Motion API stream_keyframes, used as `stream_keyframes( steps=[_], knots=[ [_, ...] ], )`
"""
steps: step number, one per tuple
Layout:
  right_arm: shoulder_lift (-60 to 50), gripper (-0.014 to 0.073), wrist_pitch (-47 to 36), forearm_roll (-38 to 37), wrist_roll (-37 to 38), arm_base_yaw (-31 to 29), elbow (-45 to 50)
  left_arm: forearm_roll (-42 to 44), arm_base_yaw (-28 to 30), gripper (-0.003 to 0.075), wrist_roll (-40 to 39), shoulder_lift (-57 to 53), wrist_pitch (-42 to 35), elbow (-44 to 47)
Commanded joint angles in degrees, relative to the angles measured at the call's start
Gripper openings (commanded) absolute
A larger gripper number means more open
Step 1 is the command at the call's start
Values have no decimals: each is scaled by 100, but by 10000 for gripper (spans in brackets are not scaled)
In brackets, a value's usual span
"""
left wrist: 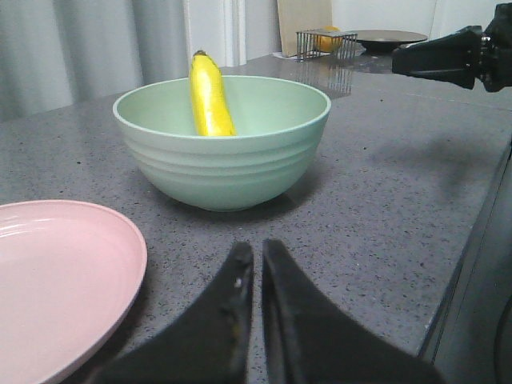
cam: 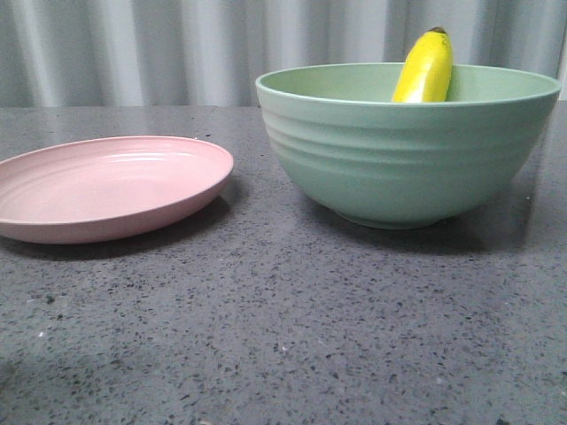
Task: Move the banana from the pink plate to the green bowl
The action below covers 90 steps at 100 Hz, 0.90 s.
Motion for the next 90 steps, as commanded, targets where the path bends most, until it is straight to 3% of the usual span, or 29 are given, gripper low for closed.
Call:
stream_keyframes(
  steps=[1,9,24,38,70,90],
  knots=[
    [46,-65,-433,-39,-69,-20,-159,-9,-26,-20,10,11,-503,-172],
    [46,-65,-433,-39,-69,-20,-159,-9,10,-20,10,11,-640,-22],
    [46,-65,-433,-39,-69,-20,-159,18,169,-20,10,-113,-1754,588],
    [46,-65,-433,-39,-69,-20,-159,18,535,-20,10,-379,-2095,951],
    [46,-65,-433,-39,-69,-20,-159,85,2012,-20,10,-1029,-1851,1069],
    [46,-65,-433,-39,-69,-20,-159,164,3188,-20,10,-1728,-794,1069]
  ],
)
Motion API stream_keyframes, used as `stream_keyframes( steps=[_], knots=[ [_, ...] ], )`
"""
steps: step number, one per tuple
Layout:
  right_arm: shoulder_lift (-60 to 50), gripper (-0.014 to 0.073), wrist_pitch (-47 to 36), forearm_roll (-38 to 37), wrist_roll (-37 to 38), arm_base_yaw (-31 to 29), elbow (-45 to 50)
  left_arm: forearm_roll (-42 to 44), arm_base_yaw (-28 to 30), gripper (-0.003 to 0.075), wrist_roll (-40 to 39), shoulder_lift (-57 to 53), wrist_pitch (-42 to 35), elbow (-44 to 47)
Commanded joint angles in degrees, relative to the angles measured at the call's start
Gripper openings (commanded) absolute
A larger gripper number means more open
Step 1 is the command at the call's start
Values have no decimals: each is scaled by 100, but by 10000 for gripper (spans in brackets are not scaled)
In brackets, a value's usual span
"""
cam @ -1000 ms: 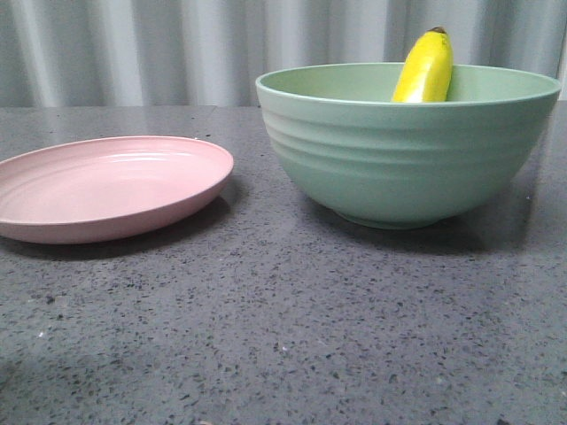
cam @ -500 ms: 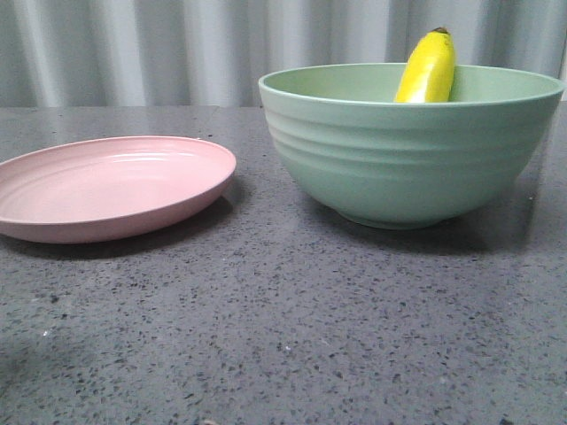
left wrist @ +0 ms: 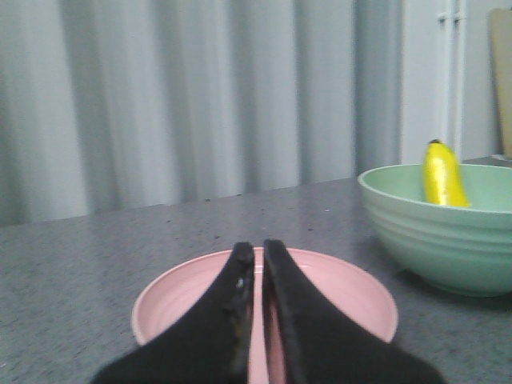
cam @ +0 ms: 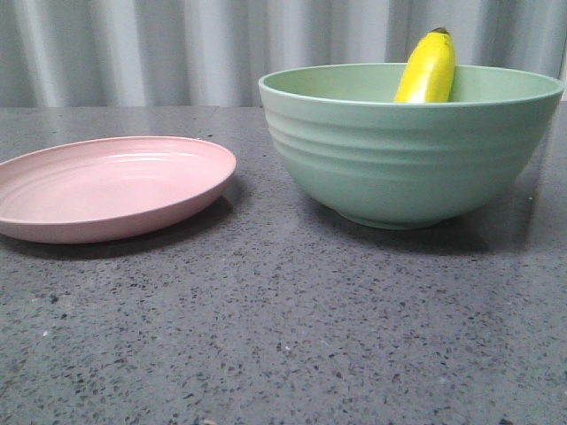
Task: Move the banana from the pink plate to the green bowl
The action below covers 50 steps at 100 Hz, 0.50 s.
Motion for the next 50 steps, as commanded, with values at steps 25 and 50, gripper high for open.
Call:
stream_keyframes(
  steps=[25,50],
  knots=[
    [46,-65,-433,-39,-70,-20,-159,163,1878,-20,10,-820,999,54],
    [46,-65,-433,-39,-70,-20,-159,176,2483,-20,10,-1283,2810,54]
  ],
)
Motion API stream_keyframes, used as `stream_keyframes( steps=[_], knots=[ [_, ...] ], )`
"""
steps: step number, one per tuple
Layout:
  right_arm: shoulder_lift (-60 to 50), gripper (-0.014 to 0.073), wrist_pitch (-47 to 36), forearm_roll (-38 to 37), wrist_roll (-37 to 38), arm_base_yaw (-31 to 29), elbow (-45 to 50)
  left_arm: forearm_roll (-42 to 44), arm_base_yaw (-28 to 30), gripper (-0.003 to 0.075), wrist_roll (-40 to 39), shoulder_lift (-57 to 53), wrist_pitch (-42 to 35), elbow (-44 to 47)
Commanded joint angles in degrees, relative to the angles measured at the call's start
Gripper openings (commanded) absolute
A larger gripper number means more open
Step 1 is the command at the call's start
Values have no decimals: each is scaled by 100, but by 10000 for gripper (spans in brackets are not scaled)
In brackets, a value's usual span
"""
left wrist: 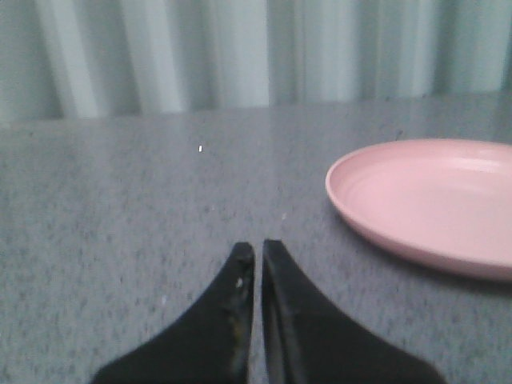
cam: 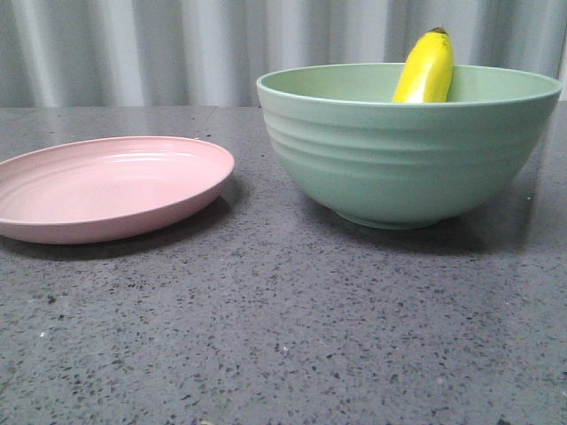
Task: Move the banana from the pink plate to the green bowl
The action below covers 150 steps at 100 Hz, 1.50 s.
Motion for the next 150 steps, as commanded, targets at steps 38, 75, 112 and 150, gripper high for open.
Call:
stream_keyframes(
  steps=[38,75,112,150],
  knots=[
    [46,-65,-433,-39,-70,-20,-159,53,110,-20,10,-168,433,63],
    [46,-65,-433,-39,-70,-20,-159,53,110,-20,10,-168,433,63],
    [46,-65,-532,-389,-43,-202,-159,53,110,-20,10,-168,433,63],
    [-719,-65,-1801,-2587,2165,-1171,1127,53,110,-20,10,-168,433,63]
  ],
)
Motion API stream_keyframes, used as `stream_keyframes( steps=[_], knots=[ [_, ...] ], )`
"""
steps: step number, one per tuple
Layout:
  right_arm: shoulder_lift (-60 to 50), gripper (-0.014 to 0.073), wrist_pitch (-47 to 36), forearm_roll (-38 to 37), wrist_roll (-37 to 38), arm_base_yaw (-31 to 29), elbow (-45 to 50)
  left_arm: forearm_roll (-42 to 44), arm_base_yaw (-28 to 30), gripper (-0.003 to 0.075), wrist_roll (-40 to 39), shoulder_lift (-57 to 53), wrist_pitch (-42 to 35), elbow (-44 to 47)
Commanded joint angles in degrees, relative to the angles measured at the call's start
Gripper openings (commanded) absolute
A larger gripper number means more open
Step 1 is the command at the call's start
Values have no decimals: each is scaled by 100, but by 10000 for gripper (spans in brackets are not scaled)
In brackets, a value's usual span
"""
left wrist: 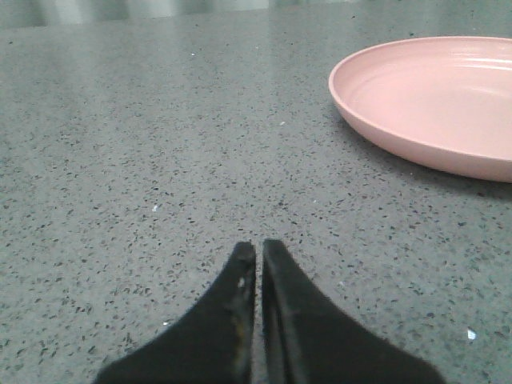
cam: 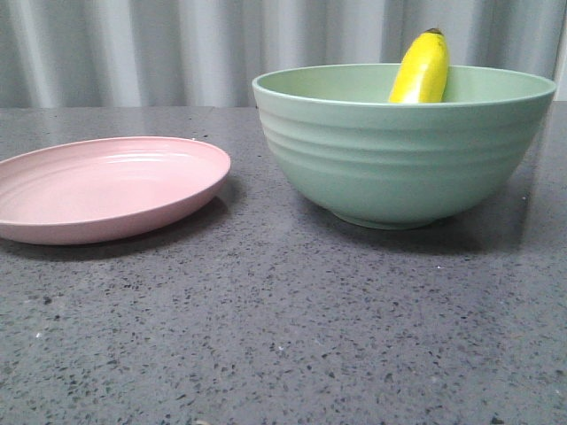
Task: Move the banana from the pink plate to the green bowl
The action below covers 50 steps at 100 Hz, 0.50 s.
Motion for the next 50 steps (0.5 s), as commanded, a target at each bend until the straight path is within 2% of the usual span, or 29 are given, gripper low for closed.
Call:
stream_keyframes(
  steps=[1,34,50],
  knots=[
    [-280,-65,-886,-289,277,-230,254,-6,6,-20,10,-168,-366,63],
    [-1534,-65,1735,-289,334,-1033,269,-6,6,-20,10,-168,-366,63],
    [-1507,-65,2449,-289,334,-1067,269,-6,6,-20,10,-168,-377,63]
  ],
)
